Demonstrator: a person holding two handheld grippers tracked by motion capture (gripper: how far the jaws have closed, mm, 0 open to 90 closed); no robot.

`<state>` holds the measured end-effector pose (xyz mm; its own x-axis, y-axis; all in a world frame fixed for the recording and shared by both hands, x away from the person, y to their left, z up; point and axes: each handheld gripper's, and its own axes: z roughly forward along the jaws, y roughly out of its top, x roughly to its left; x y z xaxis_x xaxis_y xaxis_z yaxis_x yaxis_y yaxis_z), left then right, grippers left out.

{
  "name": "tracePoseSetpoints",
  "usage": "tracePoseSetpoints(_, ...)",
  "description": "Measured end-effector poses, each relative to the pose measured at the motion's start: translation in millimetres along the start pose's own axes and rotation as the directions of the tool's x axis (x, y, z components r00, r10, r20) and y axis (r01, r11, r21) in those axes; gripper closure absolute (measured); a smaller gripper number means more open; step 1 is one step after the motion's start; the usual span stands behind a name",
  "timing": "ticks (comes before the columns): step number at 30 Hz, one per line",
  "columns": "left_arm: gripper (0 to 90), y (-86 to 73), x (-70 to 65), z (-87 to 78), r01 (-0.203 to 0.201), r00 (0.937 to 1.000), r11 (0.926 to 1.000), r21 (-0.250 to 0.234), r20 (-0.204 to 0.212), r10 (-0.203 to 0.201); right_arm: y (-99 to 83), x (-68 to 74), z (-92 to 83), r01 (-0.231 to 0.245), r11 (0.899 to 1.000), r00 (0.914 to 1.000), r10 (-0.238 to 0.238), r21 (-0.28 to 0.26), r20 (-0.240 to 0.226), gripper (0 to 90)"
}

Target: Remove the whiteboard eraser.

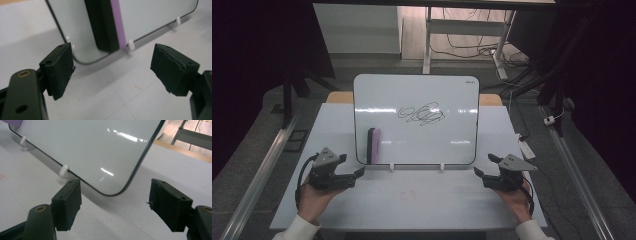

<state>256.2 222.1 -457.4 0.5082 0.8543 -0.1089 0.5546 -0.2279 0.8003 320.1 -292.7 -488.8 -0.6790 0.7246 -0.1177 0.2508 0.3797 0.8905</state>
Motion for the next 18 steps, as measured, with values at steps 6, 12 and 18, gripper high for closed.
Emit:
tracePoseSetpoints(6, 20.2, 28.6, 0.0, 10.3, -0.004, 1.0000, 0.9999, -0.015, 0.006, 0.004, 0.3, 0.9, 1.5, 0.002, 1.000, 1.0000, -0.002, 0.002, 0.001, 25.4)
tracePoseSetpoints(12, 20.9, 51.4, 0.3, 29.7, -0.016, 0.9998, 0.9998, -0.010, -0.015, 0.016, 0.1, 2.1, 1.9, -0.001, 1.000, 1.0000, 0.001, 0.009, 0.005, 25.4)
tracePoseSetpoints(18, 26.5, 61.6, 2.6, 47.9, -0.012, 0.9984, 0.9999, -0.011, -0.056, 0.011, -1.5, 3.1, 2.9, 0.007, 1.000, 0.9999, -0.007, 0.019, 0.008, 25.4)
